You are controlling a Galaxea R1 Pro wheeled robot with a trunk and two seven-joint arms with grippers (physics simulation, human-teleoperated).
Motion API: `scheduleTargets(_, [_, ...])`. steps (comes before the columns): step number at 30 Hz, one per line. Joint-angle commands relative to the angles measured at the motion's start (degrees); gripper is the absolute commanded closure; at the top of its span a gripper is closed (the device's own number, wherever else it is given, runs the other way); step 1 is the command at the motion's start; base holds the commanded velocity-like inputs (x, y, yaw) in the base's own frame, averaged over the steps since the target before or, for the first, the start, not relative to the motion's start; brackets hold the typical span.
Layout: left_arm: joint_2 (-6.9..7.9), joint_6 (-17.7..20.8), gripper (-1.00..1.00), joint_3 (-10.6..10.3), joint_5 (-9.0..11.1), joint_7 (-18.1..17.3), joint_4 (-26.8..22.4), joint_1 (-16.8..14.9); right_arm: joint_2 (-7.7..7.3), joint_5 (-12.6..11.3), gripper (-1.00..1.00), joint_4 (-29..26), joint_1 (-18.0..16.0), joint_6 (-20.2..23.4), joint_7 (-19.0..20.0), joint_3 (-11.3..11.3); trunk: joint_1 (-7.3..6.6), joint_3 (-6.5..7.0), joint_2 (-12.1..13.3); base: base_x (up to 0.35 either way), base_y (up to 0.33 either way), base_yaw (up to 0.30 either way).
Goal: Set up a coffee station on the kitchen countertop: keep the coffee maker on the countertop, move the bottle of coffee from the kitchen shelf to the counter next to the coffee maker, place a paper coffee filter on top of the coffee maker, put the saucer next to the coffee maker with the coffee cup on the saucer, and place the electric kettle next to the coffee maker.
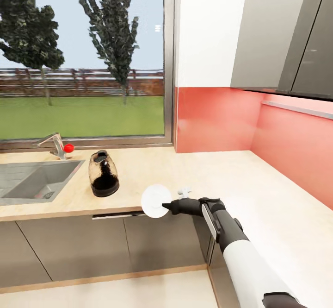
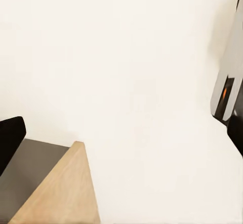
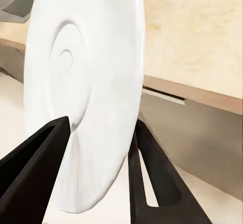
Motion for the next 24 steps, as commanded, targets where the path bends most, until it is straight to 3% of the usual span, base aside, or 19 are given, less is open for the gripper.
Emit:
scheduleTargets(1, [-0.03,0.38,-1.00,0.46,-0.57,0.02,-0.12,0.01,0.06,0.50,1.00,-0.07,-0.04,0.24,0.41,-0.21,0.02,-0.10,-0.09,0.000,0.000,0.273])
scheduleTargets(12, [-0.03,0.36,-1.00,0.73,-0.62,0.08,0.00,0.01,0.06,0.50,1.00,0.03,-0.04,0.24,0.41,-0.18,0.02,-0.10,-0.09,-0.009,0.032,0.277])
scheduleTargets(24, [-0.03,0.36,-1.00,1.05,-0.30,0.11,-0.08,0.01,0.06,0.50,1.00,0.04,-0.04,0.24,0.41,-0.18,0.02,-0.10,-0.09,-0.038,0.273,0.278])
